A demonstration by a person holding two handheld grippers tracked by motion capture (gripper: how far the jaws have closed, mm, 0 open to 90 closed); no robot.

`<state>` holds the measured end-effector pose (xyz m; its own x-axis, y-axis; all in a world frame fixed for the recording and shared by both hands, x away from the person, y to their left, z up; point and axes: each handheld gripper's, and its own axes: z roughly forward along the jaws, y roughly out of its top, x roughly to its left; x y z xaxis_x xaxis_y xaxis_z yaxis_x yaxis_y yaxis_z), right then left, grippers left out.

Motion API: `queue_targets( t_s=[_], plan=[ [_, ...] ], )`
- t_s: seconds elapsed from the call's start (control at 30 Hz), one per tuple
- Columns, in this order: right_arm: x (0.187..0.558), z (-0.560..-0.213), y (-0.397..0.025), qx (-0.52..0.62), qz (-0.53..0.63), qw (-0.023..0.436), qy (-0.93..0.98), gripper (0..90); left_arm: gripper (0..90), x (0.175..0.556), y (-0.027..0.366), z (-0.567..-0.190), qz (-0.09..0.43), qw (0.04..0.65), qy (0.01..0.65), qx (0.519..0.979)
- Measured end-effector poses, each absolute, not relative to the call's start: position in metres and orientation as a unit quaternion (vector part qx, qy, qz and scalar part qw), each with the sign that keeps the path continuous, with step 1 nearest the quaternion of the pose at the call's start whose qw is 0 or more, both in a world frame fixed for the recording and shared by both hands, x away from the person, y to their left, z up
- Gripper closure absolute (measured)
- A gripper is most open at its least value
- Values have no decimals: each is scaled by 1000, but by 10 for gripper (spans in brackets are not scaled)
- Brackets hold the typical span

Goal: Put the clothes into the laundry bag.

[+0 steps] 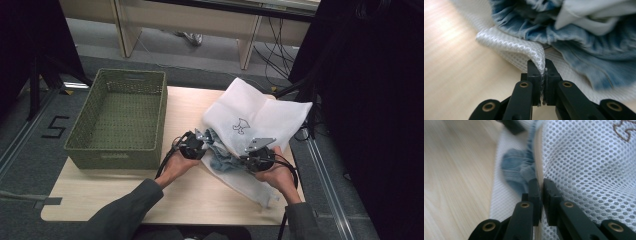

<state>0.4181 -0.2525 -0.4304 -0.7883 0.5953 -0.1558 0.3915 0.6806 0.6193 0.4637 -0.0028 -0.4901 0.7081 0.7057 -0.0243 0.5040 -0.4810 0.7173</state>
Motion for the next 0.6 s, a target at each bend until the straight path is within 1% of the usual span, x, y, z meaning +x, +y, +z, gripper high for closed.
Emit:
queue_targets(
  t_s=[0.1, 0.2, 0.23, 0.27, 0.33, 0.37, 0.43, 0.5, 0.57, 0.6],
  plan=[
    [416, -431, -257, 280, 284, 172, 901, 860, 836, 435, 8, -490, 116, 377, 334, 856],
    [413, -432, -259, 273, 284, 173, 903, 860, 765, 415, 19, -496, 74, 381, 337, 858],
    [411, -433, -259, 276, 283, 171, 903, 859, 724, 412, 22, -495, 63, 386, 342, 854],
    [410, -433, -259, 274, 281, 171, 904, 859, 668, 410, 25, -492, 62, 390, 348, 850],
    [409, -432, -259, 273, 282, 170, 904, 858, 508, 410, 31, -484, 78, 376, 364, 849],
    [409, -432, -260, 270, 282, 170, 905, 857, 457, 412, 33, -481, 86, 382, 377, 839],
    [409, -432, -260, 263, 284, 172, 906, 857, 435, 420, 38, -476, 87, 381, 393, 832],
    [410, -432, -261, 258, 285, 174, 907, 857, 414, 427, 41, -475, 102, 376, 404, 828],
    [409, -433, -260, 264, 284, 171, 906, 856, 400, 436, 41, -476, 94, 377, 422, 819],
    [410, -433, -260, 264, 284, 171, 906, 856, 389, 438, 37, -475, 98, 374, 419, 821]
  ],
)
